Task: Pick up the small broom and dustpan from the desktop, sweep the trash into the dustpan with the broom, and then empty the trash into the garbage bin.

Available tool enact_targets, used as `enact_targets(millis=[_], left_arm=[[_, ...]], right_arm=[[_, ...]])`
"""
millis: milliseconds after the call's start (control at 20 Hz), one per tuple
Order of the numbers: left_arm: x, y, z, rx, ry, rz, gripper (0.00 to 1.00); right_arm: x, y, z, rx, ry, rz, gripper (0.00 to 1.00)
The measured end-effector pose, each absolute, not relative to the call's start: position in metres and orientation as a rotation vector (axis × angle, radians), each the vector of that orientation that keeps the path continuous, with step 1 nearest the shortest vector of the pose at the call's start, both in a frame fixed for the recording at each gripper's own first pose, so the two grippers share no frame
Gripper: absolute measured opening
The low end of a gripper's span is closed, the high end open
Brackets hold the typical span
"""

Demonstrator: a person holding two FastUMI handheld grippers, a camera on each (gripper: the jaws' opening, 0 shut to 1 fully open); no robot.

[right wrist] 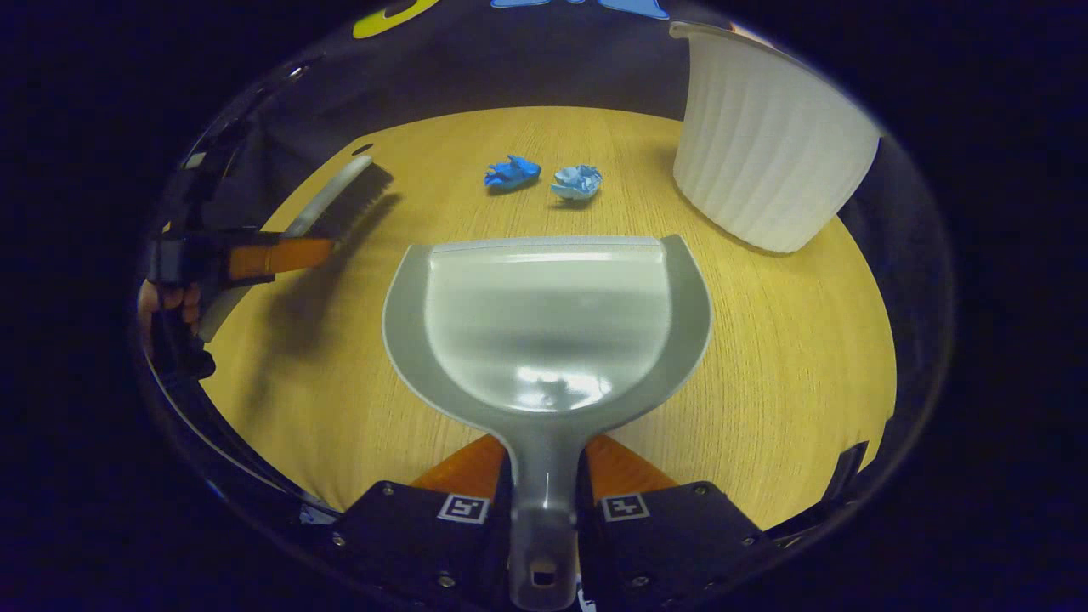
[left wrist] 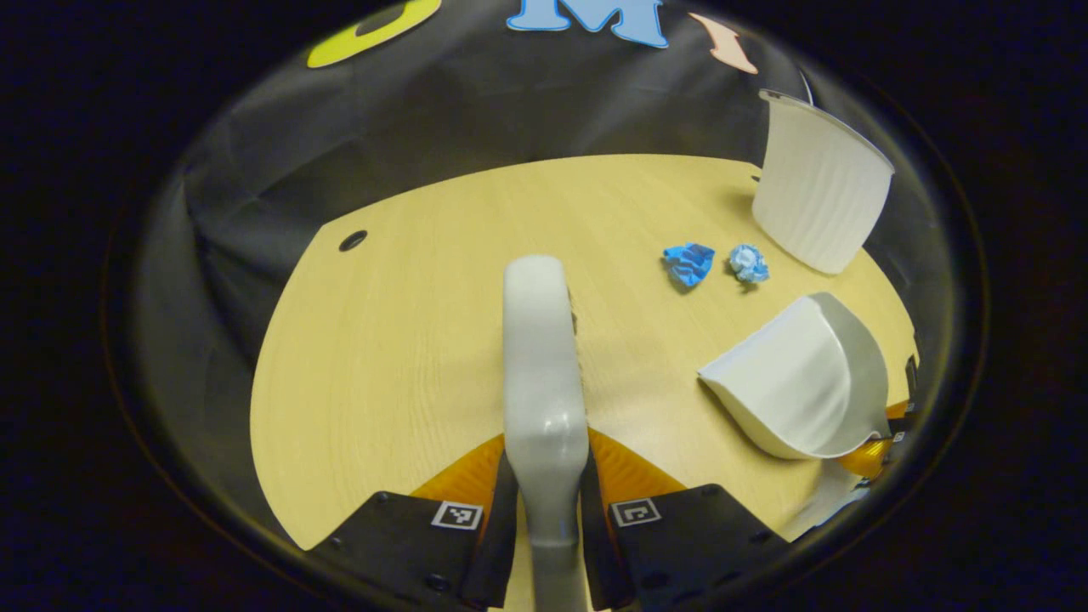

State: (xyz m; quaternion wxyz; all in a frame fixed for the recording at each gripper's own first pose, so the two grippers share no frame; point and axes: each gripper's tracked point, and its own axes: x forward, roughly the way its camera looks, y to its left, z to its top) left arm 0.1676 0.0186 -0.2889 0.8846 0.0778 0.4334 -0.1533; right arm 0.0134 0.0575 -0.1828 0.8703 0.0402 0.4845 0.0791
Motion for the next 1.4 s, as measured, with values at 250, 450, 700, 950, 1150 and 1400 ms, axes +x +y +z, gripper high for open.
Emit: enact_targets(millis=[250,450,700,950,1150,1400], left_arm=[[0.206,-0.016,-0.285,0.251,0.883,-0.415,0.43],[0.23,-0.052,-0.296,0.296,0.891,-0.481,0.43],[0.252,-0.087,-0.305,0.366,0.89,-0.549,0.43],[0.267,-0.118,-0.308,0.461,0.874,-0.655,0.39],[0.262,-0.153,-0.305,0.491,0.855,-0.759,0.43],[0.238,-0.182,-0.289,0.461,0.856,-0.862,0.43]], right_arm=[[0.026,0.045,-0.185,0.082,1.023,0.168,0.33],[0.034,0.036,-0.184,0.086,1.028,0.17,0.34],[0.039,0.028,-0.185,0.068,1.036,0.193,0.34],[0.044,0.018,-0.185,0.036,1.03,0.243,0.33],[0.048,0.015,-0.183,0.015,1.027,0.274,0.33],[0.055,0.012,-0.168,0.013,1.014,0.295,0.33]])
